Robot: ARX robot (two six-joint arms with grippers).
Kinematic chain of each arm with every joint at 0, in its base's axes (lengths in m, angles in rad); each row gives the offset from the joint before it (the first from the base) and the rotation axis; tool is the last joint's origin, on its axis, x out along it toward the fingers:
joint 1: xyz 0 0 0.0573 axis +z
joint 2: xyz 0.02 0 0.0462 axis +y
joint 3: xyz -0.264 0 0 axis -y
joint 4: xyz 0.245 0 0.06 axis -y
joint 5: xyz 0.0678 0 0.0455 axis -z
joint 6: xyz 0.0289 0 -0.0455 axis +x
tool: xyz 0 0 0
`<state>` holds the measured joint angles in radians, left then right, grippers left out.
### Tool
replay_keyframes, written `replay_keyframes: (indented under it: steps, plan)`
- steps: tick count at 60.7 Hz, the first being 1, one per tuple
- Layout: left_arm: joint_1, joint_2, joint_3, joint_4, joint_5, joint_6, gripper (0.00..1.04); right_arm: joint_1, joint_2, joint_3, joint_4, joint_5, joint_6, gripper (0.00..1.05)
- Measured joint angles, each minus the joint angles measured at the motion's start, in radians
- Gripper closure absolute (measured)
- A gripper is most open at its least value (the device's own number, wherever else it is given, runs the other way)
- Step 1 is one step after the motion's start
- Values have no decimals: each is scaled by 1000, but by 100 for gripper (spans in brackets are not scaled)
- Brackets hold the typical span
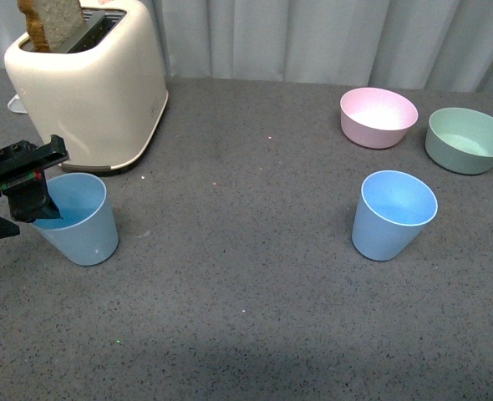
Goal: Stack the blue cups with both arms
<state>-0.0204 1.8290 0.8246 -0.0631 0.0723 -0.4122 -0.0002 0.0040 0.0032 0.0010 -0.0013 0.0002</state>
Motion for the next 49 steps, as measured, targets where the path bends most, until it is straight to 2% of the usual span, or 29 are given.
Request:
replay_keyframes:
  steps: [8, 10, 14, 21, 29, 49]
  plan:
    - [-4, 0, 4, -5, 0, -6, 82, 0, 0, 0, 0, 0, 0, 10]
    - [-7, 0, 4, -5, -3, -8, 91, 0, 0, 0, 0, 0, 0, 10]
    - [-14, 0, 4, -5, -8, -8, 101, 0, 0, 0, 0, 0, 0, 10]
    - [-34, -5, 5, -10, -24, -5, 101, 0, 0, 0, 0, 0, 0, 10]
    - [-95, -12, 21, -23, -47, 2, 101, 0, 0, 0, 0, 0, 0, 10]
    - [-329, 93, 173, -63, -100, -6, 101, 0, 0, 0, 0, 0, 0, 10]
